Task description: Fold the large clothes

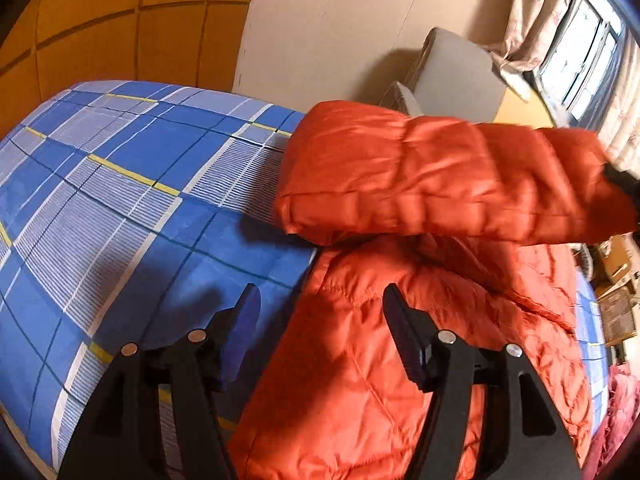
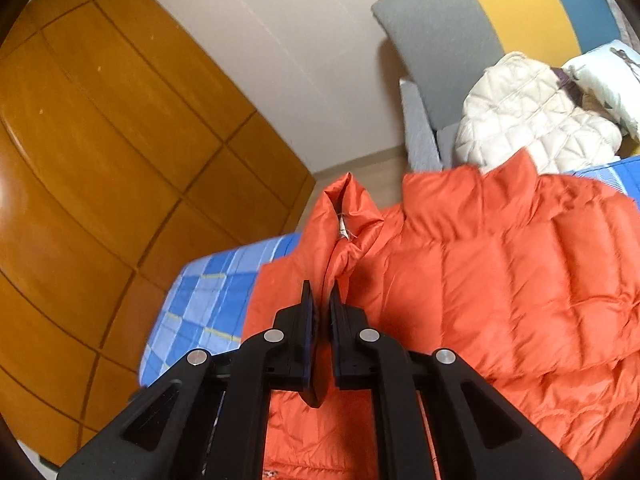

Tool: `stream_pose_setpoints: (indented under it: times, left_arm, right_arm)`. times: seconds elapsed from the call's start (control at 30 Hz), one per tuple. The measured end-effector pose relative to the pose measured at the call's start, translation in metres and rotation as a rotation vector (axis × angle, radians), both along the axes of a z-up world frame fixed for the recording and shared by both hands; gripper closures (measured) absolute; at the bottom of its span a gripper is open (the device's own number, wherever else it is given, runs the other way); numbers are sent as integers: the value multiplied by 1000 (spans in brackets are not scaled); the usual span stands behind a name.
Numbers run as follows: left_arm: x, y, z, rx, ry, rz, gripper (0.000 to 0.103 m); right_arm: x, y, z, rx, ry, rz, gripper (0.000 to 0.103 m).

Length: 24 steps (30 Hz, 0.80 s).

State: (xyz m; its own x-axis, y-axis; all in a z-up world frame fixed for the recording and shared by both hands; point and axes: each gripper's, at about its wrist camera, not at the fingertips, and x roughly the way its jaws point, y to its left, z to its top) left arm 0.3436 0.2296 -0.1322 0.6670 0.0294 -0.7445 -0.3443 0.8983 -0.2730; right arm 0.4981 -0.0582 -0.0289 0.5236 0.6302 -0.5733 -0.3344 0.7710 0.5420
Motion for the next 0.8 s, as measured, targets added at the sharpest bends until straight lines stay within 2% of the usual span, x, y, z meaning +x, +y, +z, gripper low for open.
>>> stream_pose_setpoints:
  times: [0.17, 0.27, 0.43, 0.53, 0.7, 0.77, 0.8]
  left_arm:
    - [33, -4, -2, 5, 24, 8, 39]
    - [48, -3, -1, 4, 21, 20, 38]
    - [70, -8, -3, 46, 36, 38, 38]
    - [82, -10, -8, 85, 55, 36, 38]
    - [89, -14, -14, 94, 68, 14, 38]
    - [91, -19, -16, 109, 76, 0, 42]
    - [92, -21, -19, 103, 85, -11, 49]
  right_arm:
    - [-2, -18, 21, 17, -63, -19, 96]
    - [-2, -35, 26, 24, -87, -42, 96]
    - [1, -69, 26, 9, -102, -101, 96]
    - [5, -99, 12, 3, -81, -159, 96]
    - [15, -142, -28, -14, -4, -259, 96]
    - [18, -153, -48, -38, 36, -288, 96]
    - [19, -155, -55, -51, 46, -298, 98]
